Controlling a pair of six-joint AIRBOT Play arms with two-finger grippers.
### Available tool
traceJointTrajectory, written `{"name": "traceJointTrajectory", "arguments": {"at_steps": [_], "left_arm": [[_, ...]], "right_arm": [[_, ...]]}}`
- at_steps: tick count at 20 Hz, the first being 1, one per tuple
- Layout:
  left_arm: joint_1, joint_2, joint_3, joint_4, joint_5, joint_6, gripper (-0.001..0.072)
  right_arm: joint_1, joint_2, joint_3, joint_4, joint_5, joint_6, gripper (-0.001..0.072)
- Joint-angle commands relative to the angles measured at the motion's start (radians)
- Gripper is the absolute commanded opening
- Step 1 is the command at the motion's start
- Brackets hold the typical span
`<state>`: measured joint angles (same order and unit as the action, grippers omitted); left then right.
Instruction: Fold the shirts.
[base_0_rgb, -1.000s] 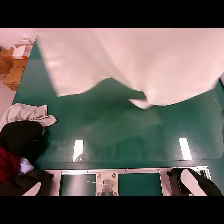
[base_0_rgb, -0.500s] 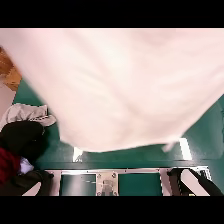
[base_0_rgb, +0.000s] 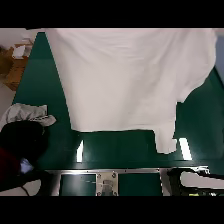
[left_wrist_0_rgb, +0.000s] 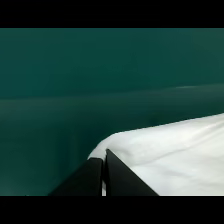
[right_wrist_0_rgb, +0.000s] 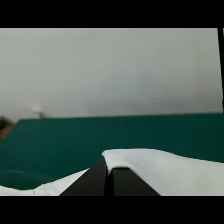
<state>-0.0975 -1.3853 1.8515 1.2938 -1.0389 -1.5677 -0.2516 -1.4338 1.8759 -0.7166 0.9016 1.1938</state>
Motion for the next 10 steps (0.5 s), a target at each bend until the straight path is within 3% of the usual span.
{"name": "traceJointTrajectory", "arguments": {"at_steps": [1, 5, 8, 9, 10], "left_arm": [[0.070, -0.227, -0.003, -0.163, 0.011, 0.094, 0.0028], [0.068, -0.459, -0.003, -0.337, 0.032, 0.167, 0.0029], [0.068, -0.536, -0.003, -0.438, 0.059, 0.208, 0.0032], [0.070, -0.543, -0.002, -0.451, 0.057, 0.207, 0.0298], [0.076, -0.541, -0.001, -0.453, 0.040, 0.207, 0.0632]], "right_arm": [[0.065, -0.214, -0.003, -0.037, -0.014, -0.004, 0.0015], [0.080, -0.407, -0.003, -0.036, -0.002, 0.021, 0.0016], [0.075, -0.476, -0.003, -0.037, 0.039, 0.045, 0.0031], [0.070, -0.479, -0.003, -0.037, 0.057, 0.045, 0.0111], [0.056, -0.476, -0.002, -0.036, 0.087, 0.045, 0.0247]]}}
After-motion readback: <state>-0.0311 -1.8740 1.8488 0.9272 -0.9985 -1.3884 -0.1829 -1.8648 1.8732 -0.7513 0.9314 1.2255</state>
